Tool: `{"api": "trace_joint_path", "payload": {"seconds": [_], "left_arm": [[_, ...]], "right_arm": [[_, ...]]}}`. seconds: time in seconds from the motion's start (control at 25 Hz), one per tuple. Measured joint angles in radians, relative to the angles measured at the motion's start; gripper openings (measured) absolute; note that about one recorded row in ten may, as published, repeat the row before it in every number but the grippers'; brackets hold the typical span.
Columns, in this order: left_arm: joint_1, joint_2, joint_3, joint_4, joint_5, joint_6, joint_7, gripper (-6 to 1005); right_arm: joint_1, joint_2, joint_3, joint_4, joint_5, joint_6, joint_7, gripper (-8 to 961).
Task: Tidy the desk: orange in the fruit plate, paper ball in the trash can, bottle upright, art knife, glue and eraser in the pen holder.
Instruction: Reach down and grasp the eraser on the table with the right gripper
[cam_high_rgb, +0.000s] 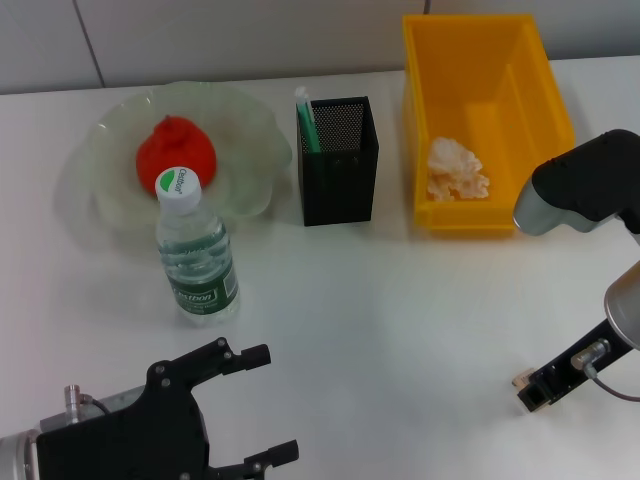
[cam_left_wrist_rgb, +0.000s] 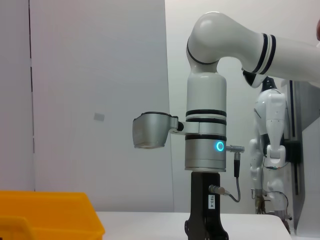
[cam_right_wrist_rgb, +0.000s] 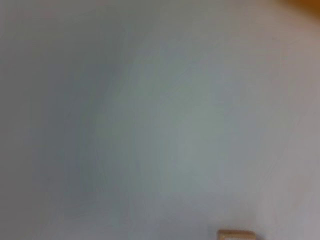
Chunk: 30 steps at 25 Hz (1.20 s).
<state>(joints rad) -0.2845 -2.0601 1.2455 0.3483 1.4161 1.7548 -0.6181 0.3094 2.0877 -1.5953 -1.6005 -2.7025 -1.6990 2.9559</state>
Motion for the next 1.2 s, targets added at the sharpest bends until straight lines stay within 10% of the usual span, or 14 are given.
{"api": "trace_joint_path", "payload": {"seconds": [1.2], "left_arm": [[0.005, 0.0, 0.0, 0.0, 0.0, 0.003, 0.002, 813]], "right_arm": [[0.043, -0.005, 0.032, -0.116, -0.01, -0.077, 0.0, 179]]}}
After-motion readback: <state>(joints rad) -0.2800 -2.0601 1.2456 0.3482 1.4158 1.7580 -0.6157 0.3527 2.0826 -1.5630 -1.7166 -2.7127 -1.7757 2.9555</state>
